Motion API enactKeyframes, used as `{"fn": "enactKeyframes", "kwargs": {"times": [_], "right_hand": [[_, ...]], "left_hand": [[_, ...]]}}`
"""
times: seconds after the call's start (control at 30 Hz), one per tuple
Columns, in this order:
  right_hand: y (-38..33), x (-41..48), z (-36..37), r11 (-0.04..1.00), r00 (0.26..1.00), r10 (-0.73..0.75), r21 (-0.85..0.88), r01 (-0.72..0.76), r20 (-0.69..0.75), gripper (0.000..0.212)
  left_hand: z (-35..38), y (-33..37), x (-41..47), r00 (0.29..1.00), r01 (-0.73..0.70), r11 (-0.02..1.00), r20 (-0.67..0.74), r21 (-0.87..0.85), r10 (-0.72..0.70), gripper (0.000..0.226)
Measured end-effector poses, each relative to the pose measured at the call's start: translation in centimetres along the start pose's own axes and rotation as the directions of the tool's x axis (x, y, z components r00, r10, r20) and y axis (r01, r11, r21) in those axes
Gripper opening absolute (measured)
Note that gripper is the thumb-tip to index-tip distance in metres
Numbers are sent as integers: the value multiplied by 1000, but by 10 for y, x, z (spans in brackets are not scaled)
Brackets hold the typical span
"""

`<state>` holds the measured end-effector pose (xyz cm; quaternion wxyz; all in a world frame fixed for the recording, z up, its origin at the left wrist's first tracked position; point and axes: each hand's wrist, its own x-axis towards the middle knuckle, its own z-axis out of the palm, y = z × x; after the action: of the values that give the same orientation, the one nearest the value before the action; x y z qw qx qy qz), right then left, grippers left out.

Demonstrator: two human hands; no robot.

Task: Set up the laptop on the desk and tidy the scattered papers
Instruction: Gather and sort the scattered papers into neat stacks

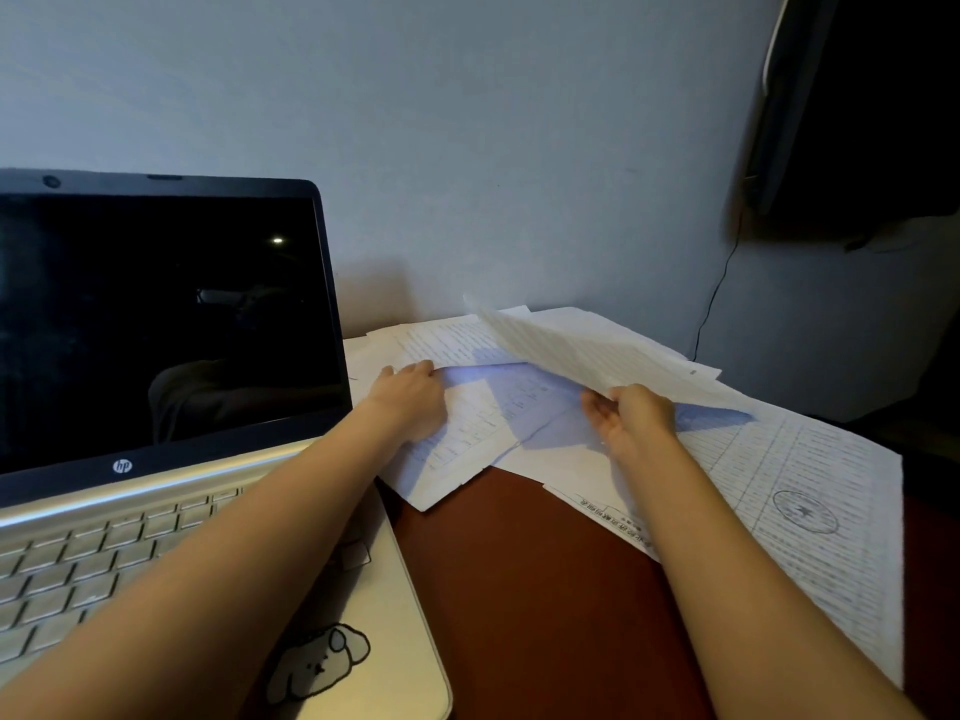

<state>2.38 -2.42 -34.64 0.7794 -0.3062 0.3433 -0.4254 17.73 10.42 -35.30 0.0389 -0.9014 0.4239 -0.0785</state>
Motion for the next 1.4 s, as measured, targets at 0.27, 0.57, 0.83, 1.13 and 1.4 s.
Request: {"fn": "enactKeyframes", "kwargs": {"times": [0.27,0.57,0.83,1.13,1.4], "right_hand": [[0,-3,0,943,986,-161,-302,143,-36,21],[8,5,-7,706,984,-167,-690,159,55,19],[9,0,-1,782,983,-14,-611,124,181,7],[-18,19,-16,623,931,-330,-777,92,-154,40],[-21,28,-28,892,972,-138,-450,37,-193,27]], "left_hand": [[-16,3,-26,957,-211,937,-136,277,256,34],[-19,17,-52,404,-602,658,-538,453,740,19],[-17,27,-49,680,-439,870,-548,226,486,83],[-23,41,-40,969,-182,982,-177,-45,172,36],[-20,36,-42,988,-65,975,-150,-214,33,22]]}}
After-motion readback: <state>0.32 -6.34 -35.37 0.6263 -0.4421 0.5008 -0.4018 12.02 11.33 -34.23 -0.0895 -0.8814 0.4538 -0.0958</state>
